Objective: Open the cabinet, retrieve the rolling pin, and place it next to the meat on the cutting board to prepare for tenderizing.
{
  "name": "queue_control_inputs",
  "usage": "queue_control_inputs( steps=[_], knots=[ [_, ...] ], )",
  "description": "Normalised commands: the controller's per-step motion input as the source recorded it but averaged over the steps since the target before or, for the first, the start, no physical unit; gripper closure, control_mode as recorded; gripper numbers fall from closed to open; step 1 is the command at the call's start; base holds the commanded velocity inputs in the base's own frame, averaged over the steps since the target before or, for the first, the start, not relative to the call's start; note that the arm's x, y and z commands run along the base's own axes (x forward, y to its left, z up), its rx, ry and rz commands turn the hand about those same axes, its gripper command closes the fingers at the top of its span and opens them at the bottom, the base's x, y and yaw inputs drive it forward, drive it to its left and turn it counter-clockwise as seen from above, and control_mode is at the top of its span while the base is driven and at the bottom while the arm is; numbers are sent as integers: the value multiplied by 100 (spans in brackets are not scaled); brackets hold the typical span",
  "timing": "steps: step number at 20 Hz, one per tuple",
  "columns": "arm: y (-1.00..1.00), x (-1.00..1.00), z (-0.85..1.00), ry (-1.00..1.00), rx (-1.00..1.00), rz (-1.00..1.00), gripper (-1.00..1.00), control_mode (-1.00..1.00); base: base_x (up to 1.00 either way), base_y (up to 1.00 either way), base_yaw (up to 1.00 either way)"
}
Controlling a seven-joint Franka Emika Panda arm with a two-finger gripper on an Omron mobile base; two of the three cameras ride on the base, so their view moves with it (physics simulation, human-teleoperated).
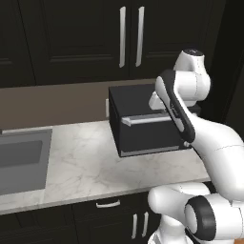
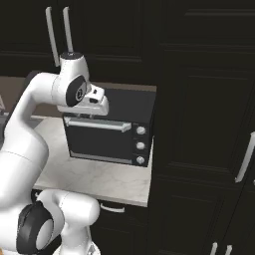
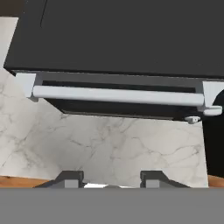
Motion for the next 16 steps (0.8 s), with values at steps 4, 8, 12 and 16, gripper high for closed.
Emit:
queue_control_inputs(
  steps=[4,8,12,16],
  knots=[
    [2,-4,0,-9,-1,0,-100,-100,0,0,0],
    [18,-43,17,-46,0,1,-100,-100,0,0,0],
    [23,-31,48,-51,4,0,-100,-100,0,0,0],
    [29,-30,58,-54,1,0,-100,-100,0,0,0]
  ],
)
